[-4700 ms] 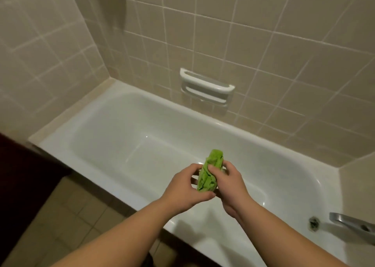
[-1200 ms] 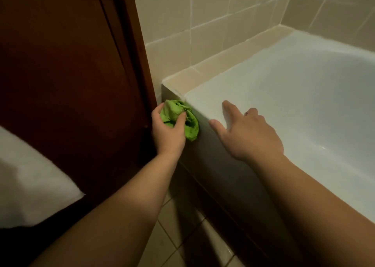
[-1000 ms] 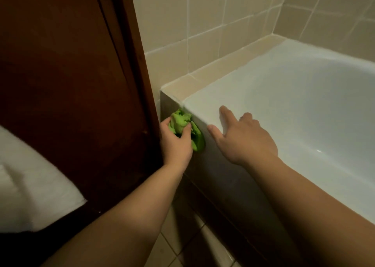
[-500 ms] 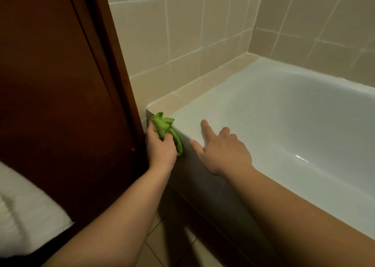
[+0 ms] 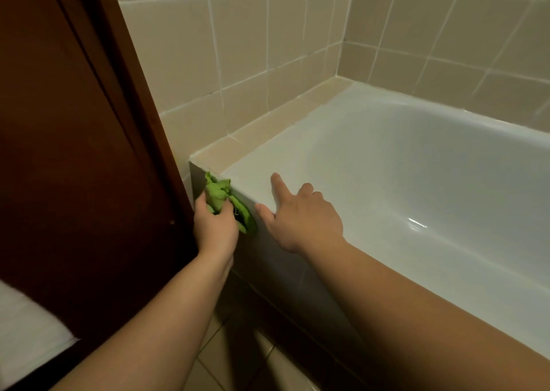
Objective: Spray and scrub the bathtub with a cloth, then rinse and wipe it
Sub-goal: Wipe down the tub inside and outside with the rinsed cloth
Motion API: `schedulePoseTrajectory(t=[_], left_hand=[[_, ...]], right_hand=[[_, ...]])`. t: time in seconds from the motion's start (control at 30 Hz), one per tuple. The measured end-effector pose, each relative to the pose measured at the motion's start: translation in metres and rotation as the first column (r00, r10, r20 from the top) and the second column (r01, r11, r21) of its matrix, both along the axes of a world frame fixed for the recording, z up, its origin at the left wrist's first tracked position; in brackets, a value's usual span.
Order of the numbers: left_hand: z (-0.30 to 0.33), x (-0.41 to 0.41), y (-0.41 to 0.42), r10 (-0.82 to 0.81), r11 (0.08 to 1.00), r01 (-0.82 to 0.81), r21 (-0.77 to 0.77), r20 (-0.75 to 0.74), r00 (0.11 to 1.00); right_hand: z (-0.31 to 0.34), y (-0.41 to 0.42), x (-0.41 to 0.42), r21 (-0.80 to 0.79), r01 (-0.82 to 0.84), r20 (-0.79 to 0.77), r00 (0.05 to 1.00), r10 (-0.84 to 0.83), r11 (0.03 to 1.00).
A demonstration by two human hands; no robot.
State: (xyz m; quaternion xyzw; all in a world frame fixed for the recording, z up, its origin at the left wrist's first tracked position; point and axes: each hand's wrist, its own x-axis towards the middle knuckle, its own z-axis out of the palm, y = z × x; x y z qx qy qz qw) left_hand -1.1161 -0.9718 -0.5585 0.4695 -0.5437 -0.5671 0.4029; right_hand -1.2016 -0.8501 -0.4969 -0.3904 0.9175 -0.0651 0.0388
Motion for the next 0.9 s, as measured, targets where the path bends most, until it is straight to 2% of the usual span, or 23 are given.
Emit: schedulePoseTrajectory(t=[0.1, 0.23, 0.33, 0.4, 0.47, 0.57, 0.67, 0.77, 0.9], left_hand=[[0.006, 0.001, 0.007, -0.014, 0.998, 0.011, -0.059, -0.059, 0.998], [0.014, -0.005, -0.014, 0.065, 0.987, -0.067, -0.149, -0.015, 0.998], [-0.003, -0.004, -0.02, 0.072, 0.995, -0.064, -0.083, 0.102, 0.992], [-0.016, -0.002, -0.006, 0.043, 0.999, -0.042, -0.007, 0.126, 0.991], [-0.025, 0.001, 0.012, -0.005, 0.998, 0.0, 0.065, 0.082, 0.997], [-0.021, 0.006, 0.023, -0.051, 0.989, 0.062, 0.137, -0.083, 0.995], [0.0, 0.005, 0.012, -0.038, 0.999, 0.039, 0.007, -0.134, 0.99], [0.017, 0.001, -0.012, 0.05, 0.99, -0.061, -0.125, -0.084, 0.995], [-0.014, 0.0, -0.02, 0.065, 0.996, -0.06, -0.066, 0.076, 0.995]], right_hand=[[0.0, 0.001, 0.0, -0.002, -0.001, 0.008, 1.0, 0.001, 1.0], [-0.002, 0.001, -0.001, -0.003, -0.015, -0.001, 1.0, 0.015, 1.0], [-0.002, 0.0, -0.002, -0.005, -0.018, -0.015, 1.0, 0.018, 1.0], [-0.003, 0.0, -0.003, -0.005, -0.018, -0.017, 1.0, 0.018, 1.0], [-0.003, -0.001, -0.004, -0.003, -0.016, -0.01, 1.0, 0.016, 1.0], [-0.003, -0.002, -0.003, -0.006, -0.01, -0.003, 1.0, 0.01, 1.0], [-0.002, 0.0, -0.004, 0.0, -0.012, 0.001, 1.0, 0.012, 1.0], [-0.002, 0.001, -0.004, 0.001, -0.01, 0.001, 1.0, 0.01, 1.0], [-0.001, 0.001, -0.002, 0.004, -0.015, 0.0, 1.0, 0.015, 1.0]])
